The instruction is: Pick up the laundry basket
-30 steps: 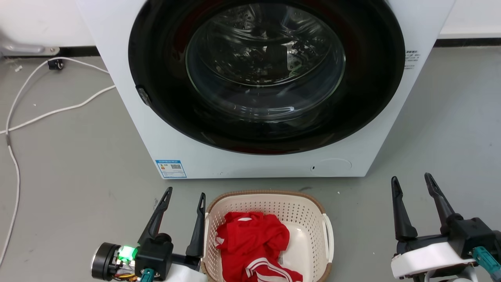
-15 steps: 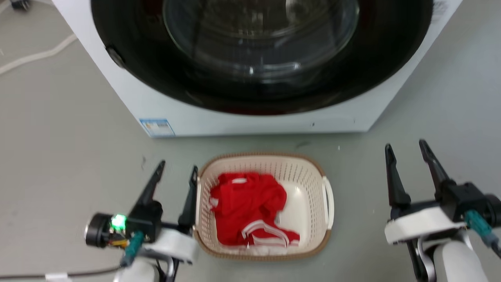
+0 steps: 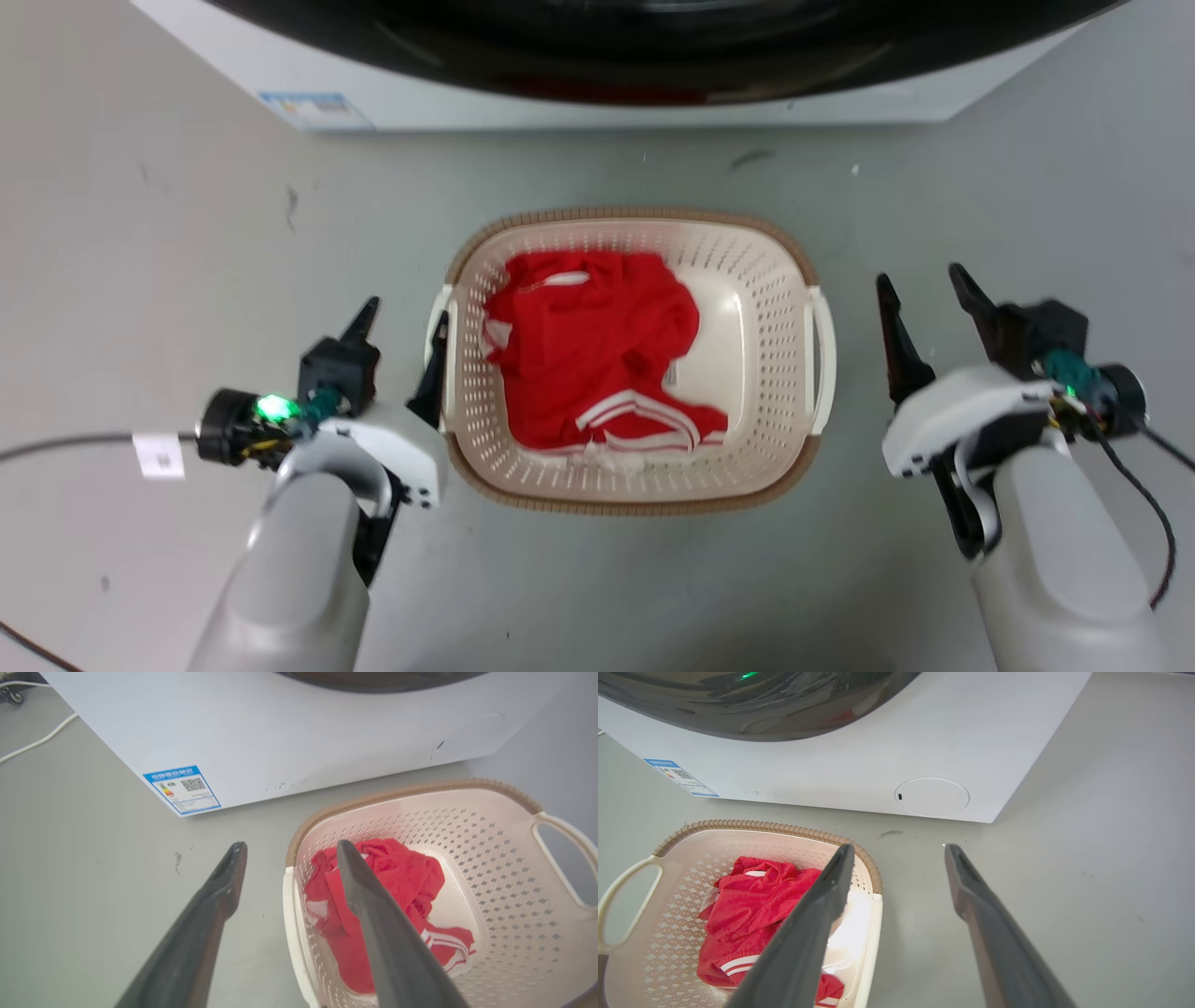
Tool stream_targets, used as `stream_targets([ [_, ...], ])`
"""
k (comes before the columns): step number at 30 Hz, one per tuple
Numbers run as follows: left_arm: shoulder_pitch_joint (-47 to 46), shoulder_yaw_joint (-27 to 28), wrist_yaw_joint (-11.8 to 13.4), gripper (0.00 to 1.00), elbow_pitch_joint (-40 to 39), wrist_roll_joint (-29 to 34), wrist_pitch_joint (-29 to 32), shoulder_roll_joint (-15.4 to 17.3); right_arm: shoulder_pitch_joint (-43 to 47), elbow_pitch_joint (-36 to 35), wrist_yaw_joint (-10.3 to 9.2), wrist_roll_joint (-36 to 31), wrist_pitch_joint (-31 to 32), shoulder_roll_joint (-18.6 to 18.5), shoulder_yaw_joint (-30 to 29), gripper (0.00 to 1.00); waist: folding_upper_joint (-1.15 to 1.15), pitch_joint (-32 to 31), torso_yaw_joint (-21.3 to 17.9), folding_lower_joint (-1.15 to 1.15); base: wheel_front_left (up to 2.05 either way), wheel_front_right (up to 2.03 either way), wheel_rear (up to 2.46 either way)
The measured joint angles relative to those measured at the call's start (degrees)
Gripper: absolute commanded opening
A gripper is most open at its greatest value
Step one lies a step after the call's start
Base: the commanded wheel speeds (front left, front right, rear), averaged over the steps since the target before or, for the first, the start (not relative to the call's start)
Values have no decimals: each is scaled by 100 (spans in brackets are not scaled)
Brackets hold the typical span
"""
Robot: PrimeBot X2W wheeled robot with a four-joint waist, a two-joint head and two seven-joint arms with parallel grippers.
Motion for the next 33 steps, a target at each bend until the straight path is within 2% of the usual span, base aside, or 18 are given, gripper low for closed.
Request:
stream_targets([
  [8, -1224, -226, -147, 100, 1635, -22, 1, 226, -1028, 1391, 0, 289, 490, -1, 238, 100, 0, 761, 39, 0, 0, 0, 0],
  [13, -1854, -571, -193, 100, 2432, -153, 110, 188, -1489, 2046, 0, 361, 656, 0, 361, 100, 0, 1099, 70, 0, 0, 0, 0],
  [18, -2348, -1131, -196, 100, 2885, -808, 550, 94, -1926, 2579, 0, 455, 836, 1, 486, 100, 0, 1374, 98, 0, 0, 0, 0],
  [23, -2570, -1906, -196, 100, 2872, -1740, 1386, 176, -2339, 3077, 0, 676, 1163, 2, 720, 100, 0, 1536, 116, 0, 0, 0, 0],
  [30, -2675, -3020, -196, 100, 2279, -2976, 2350, 758, -2797, 3608, 0, 860, 1726, 0, 1022, 100, 0, 1655, 81, 0, 0, 0, 0],
  [33, -2672, -3321, -196, 100, 2107, -3555, 2757, 891, -2932, 3752, 0, 845, 1793, 2, 1094, 100, 0, 1674, 76, -1, 0, 0, 0],
])
